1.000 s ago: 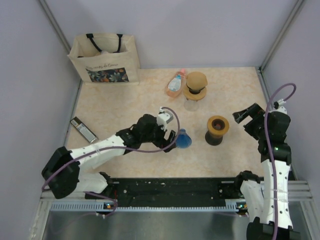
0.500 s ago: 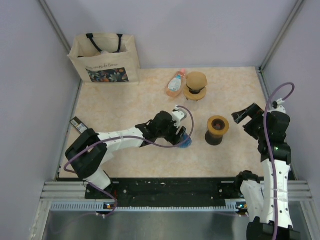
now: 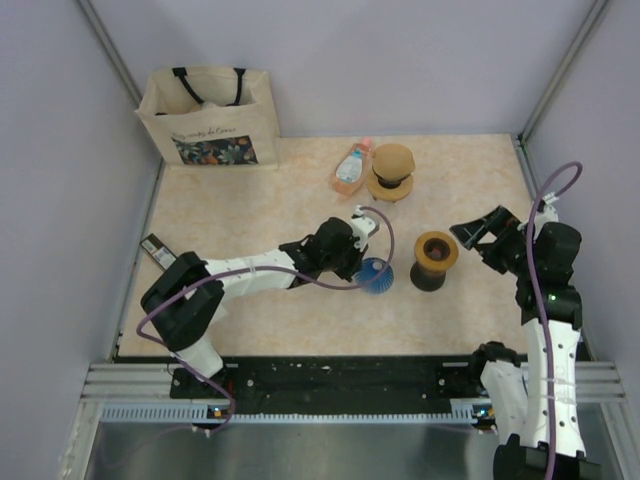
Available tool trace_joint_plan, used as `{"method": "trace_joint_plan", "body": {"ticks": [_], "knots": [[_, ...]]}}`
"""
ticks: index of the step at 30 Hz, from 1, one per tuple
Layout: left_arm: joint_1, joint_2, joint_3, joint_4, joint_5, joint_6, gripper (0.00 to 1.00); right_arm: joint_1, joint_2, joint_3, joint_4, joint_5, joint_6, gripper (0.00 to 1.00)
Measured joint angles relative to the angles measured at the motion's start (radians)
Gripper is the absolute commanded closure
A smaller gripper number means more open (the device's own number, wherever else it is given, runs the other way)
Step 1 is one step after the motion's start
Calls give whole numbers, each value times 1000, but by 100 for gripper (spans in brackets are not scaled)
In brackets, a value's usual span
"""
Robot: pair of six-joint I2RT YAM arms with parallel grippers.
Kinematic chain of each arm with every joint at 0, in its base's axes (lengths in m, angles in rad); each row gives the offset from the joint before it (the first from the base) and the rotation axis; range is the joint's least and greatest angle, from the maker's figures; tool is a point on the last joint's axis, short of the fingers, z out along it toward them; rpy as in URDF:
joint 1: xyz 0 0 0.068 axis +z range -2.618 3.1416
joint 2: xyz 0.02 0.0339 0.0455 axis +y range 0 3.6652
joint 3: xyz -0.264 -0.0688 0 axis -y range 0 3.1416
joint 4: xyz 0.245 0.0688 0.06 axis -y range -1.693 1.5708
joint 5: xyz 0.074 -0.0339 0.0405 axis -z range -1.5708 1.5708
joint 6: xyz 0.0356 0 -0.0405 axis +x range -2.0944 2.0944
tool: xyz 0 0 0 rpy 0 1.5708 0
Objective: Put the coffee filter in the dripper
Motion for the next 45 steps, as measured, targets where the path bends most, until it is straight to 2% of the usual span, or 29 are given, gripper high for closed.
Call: {"method": "trace_joint_plan", "body": {"ticks": [5,11,15,18,20,29,31,33,35,36,38,39,40,45], "knots": [[0,-20,1,-58,3,-74,100,0,0,-18,41,-103,3,8],[13,-100,145,-348,-10,-250,100,46,0,-23,68,-181,-13,10],[28,-154,255,-464,34,-339,100,246,34,-24,77,-143,-34,14],[40,-198,283,-513,62,-389,100,459,106,-6,76,-38,-53,17],[42,-211,288,-540,66,-412,100,544,157,13,77,21,-63,21],[43,-211,292,-626,92,-464,100,743,380,119,110,202,-90,34],[43,-211,296,-628,95,-469,100,780,422,134,112,229,-93,41],[43,-208,304,-628,96,-472,100,798,449,142,115,251,-95,60],[44,-203,312,-624,95,-476,100,810,462,143,117,264,-91,74],[44,-200,314,-623,95,-476,93,815,463,144,117,267,-95,80],[46,-199,314,-615,97,-477,62,825,463,150,117,275,-100,94],[49,-199,317,-607,100,-479,28,826,463,150,106,286,-103,98],[51,-201,322,-594,108,-478,1,826,463,150,95,300,-100,100],[58,-244,311,-537,123,-484,1,814,450,195,21,404,-89,100]]}}
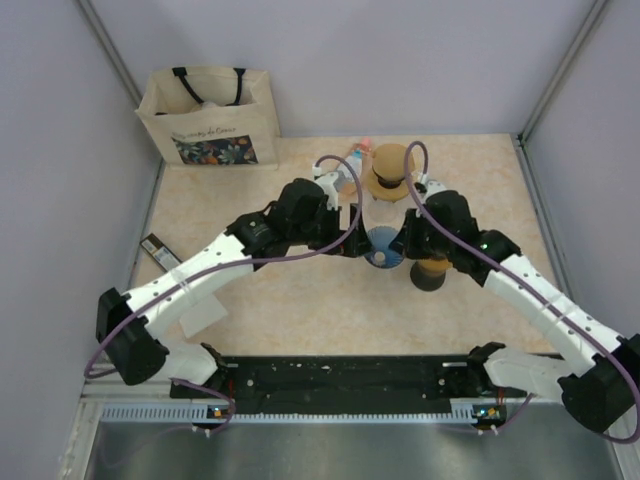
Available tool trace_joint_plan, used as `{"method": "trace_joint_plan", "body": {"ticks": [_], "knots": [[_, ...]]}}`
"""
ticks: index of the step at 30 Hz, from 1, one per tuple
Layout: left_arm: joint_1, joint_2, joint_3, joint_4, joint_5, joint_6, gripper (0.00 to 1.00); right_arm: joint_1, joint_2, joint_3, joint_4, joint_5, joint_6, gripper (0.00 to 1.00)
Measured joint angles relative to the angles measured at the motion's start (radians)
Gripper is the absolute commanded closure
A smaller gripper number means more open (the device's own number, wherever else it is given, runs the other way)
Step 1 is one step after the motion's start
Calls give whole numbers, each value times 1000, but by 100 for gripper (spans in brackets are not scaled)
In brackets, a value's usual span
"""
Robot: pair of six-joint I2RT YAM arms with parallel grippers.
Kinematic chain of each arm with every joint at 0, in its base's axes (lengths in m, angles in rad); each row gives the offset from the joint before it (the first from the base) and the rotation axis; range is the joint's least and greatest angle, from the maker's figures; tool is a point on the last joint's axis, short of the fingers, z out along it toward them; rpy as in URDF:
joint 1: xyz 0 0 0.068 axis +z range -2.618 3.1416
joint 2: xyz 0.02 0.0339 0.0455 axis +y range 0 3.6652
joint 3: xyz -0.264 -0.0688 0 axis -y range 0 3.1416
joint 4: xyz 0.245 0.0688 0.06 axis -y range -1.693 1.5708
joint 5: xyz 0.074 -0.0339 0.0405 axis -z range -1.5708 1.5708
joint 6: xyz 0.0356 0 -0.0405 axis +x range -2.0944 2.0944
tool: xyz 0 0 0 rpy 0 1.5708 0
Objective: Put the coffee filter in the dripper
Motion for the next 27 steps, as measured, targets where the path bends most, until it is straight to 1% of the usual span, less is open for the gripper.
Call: {"method": "trace_joint_plan", "body": {"ticks": [2,7,10,13,16,22,27], "knots": [[7,-53,-33,49,-1,0,1,-36,-23,34,-47,18,0,100],[53,-200,-105,142,-5,-2,1,-215,-112,106,-154,73,-7,100],[95,-224,-119,185,-1,-8,1,-343,-154,118,-207,79,-21,100],[130,-220,-145,217,7,-16,1,-431,-163,118,-253,74,-38,100],[156,-203,-160,227,26,-22,1,-462,-161,118,-287,57,-54,100],[169,-146,-161,260,58,-25,1,-465,-159,116,-303,-3,-64,100],[169,-100,-161,303,85,-34,1,-465,-149,95,-298,-18,-68,100]]}}
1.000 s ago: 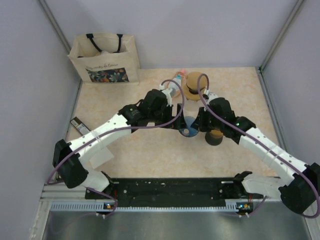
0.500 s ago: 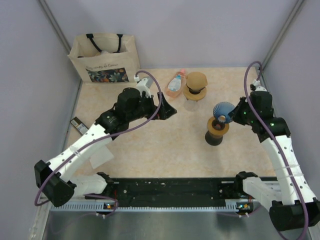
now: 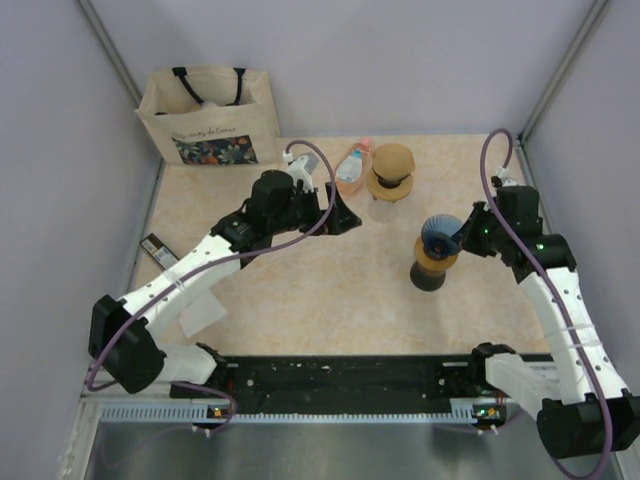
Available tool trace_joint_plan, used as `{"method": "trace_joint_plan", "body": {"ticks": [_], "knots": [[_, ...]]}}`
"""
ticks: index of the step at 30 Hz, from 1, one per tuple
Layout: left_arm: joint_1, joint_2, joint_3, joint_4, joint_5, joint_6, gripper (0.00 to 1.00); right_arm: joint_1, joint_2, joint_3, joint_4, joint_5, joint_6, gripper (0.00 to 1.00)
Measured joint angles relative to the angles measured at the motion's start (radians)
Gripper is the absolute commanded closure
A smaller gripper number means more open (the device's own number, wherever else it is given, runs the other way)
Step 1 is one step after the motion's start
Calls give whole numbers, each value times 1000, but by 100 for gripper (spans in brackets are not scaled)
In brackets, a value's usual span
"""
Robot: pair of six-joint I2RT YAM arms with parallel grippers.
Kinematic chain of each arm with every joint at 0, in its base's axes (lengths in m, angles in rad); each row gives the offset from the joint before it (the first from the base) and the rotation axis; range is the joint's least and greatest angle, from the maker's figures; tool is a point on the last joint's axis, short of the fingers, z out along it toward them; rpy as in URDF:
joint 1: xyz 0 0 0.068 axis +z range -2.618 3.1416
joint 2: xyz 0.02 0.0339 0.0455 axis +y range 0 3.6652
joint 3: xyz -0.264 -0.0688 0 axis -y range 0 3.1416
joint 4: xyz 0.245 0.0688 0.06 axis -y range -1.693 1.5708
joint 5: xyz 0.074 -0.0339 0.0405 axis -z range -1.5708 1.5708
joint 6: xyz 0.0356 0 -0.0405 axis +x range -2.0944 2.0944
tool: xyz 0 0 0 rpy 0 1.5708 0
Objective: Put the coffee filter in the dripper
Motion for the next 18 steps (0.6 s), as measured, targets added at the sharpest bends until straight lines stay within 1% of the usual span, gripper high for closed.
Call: {"method": "trace_joint_plan", "body": {"ticks": [8,18], "knots": [[-2,122,44,108,103,-44,1,0,14,-66,20,-11,0,100],[-63,278,192,137,163,-55,1,-2,37,-99,67,-39,6,100]]}}
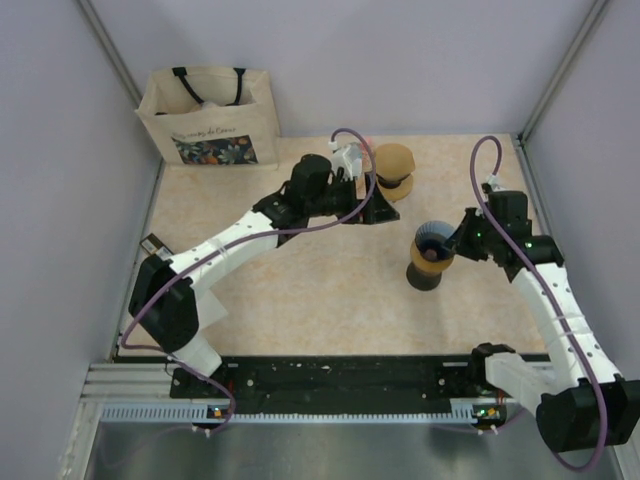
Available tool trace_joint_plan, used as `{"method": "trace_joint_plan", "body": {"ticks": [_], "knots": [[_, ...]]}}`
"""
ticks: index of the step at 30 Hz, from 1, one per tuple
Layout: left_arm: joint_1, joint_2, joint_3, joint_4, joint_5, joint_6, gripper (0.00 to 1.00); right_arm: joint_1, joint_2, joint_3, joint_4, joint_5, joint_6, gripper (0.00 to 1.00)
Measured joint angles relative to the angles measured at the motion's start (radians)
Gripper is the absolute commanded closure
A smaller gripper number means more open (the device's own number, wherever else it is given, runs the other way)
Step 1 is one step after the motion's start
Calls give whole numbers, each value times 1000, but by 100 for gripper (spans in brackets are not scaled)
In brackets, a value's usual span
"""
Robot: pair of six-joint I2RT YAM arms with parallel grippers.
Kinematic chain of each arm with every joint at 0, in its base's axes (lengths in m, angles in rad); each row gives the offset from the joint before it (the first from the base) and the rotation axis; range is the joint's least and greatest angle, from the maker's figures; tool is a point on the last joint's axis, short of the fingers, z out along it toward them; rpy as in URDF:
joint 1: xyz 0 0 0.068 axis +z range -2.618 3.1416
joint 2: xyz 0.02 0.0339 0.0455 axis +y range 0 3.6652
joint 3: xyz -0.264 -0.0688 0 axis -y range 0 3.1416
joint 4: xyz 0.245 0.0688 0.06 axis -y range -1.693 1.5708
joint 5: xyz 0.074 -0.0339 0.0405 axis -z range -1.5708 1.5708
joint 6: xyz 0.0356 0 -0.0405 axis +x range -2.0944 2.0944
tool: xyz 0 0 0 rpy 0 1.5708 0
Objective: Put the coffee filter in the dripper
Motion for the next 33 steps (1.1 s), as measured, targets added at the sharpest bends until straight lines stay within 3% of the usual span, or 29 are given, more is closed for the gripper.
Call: {"method": "trace_joint_plan", "body": {"ticks": [8,15,20,29,33], "knots": [[-59,105,103,-27,32,27,7,0,18,-32,57,-134,-2,100],[-117,192,225,-158,-19,86,22,18,44,-32,76,-174,-2,100],[-142,212,252,-243,-38,114,40,89,66,-30,103,-161,16,100],[-142,212,244,-300,-78,106,96,114,69,-29,110,-137,49,100],[-142,212,245,-315,-137,74,100,133,69,-30,128,-97,62,100]]}}
